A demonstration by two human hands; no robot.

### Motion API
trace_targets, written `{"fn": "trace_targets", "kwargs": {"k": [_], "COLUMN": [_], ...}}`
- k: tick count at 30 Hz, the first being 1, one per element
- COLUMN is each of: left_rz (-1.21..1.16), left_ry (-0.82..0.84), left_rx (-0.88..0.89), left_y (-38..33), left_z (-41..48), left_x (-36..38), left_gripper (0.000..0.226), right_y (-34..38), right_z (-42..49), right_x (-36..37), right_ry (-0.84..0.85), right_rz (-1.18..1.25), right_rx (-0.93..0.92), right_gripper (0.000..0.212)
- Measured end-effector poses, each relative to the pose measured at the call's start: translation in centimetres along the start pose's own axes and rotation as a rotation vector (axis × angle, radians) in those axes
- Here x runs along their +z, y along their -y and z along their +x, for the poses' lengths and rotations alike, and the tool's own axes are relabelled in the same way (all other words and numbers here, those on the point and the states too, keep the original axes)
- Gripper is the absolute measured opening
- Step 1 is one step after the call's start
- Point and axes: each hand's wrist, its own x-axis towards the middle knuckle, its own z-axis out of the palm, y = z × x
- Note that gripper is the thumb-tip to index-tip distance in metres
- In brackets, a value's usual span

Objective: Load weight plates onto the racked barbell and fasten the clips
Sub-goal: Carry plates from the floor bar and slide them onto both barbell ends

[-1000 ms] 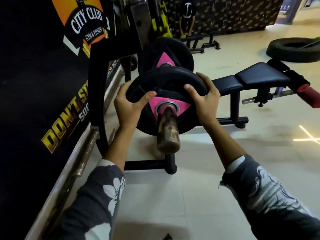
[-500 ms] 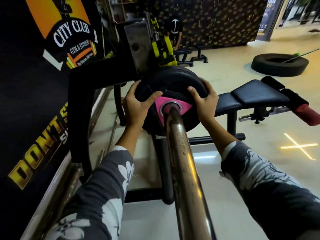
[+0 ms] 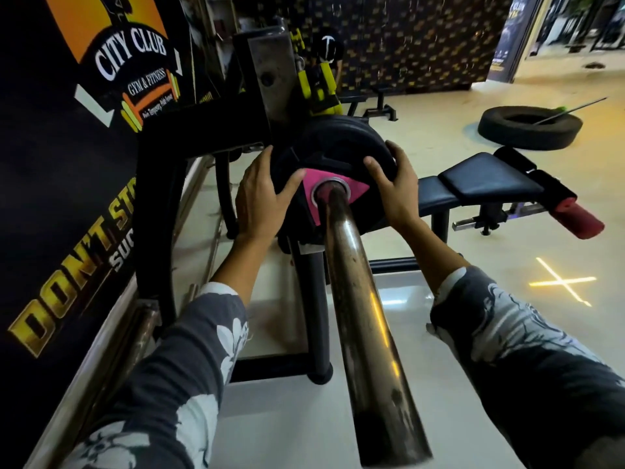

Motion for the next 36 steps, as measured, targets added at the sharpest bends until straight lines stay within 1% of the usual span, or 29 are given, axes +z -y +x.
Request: {"fn": "trace_targets", "kwargs": {"k": [3, 5, 7, 9, 14, 16, 19, 22, 26, 29, 33, 36], "left_rz": [0.079, 0.109, 0.104, 0.081, 0.056, 0.039, 0.049, 0.01, -0.098, -0.128, -0.104, -0.056], "left_ry": [0.022, 0.069, 0.108, 0.114, 0.093, 0.074, 0.05, 0.129, 0.289, 0.406, 0.623, 0.718], "left_rx": [0.094, 0.126, 0.102, 0.076, 0.073, 0.128, 0.222, 0.223, 0.192, 0.176, 0.181, 0.191], "left_y": [-1.8, -3.3, -4.8, -6.6, -11.2, -13.1, -16.3, -19.0, -22.1, -23.7, -24.6, -24.8], "left_z": [-4.1, -7.8, -11.4, -15.6, -25.3, -28.6, -32.7, -35.4, -38.0, -40.0, -41.8, -42.3], "left_x": [-1.9, -3.2, -4.6, -6.5, -12.0, -13.9, -15.7, -15.1, -11.7, -7.8, -1.8, 3.0], "left_gripper": [0.062, 0.062, 0.062, 0.06, 0.051, 0.045, 0.037, 0.032, 0.021, 0.02, 0.022, 0.024], "right_y": [1.5, 2.7, 4.0, 5.4, 9.0, 10.5, 11.8, 11.9, 9.8, 6.6, 1.4, -2.8], "right_z": [-4.2, -8.3, -12.5, -17.2, -27.9, -31.6, -35.9, -38.0, -40.4, -42.0, -42.7, -42.0], "right_x": [-1.8, -3.3, -4.7, -6.3, -11.0, -12.6, -15.1, -17.9, -22.6, -26.3, -30.5, -32.7], "right_ry": [0.026, 0.09, 0.173, 0.234, 0.231, 0.266, 0.276, 0.245, 0.288, 0.243, 0.236, 0.228], "right_rz": [-0.048, -0.144, -0.22, -0.234, -0.226, -0.231, -0.254, -0.288, -0.4, -0.471, -0.548, -0.574], "right_rx": [-0.039, -0.085, -0.13, -0.143, -0.17, -0.225, -0.268, -0.189, -0.017, 0.132, 0.321, 0.419], "right_gripper": [0.05, 0.049, 0.05, 0.049, 0.043, 0.042, 0.032, 0.026, 0.027, 0.028, 0.029, 0.03]}}
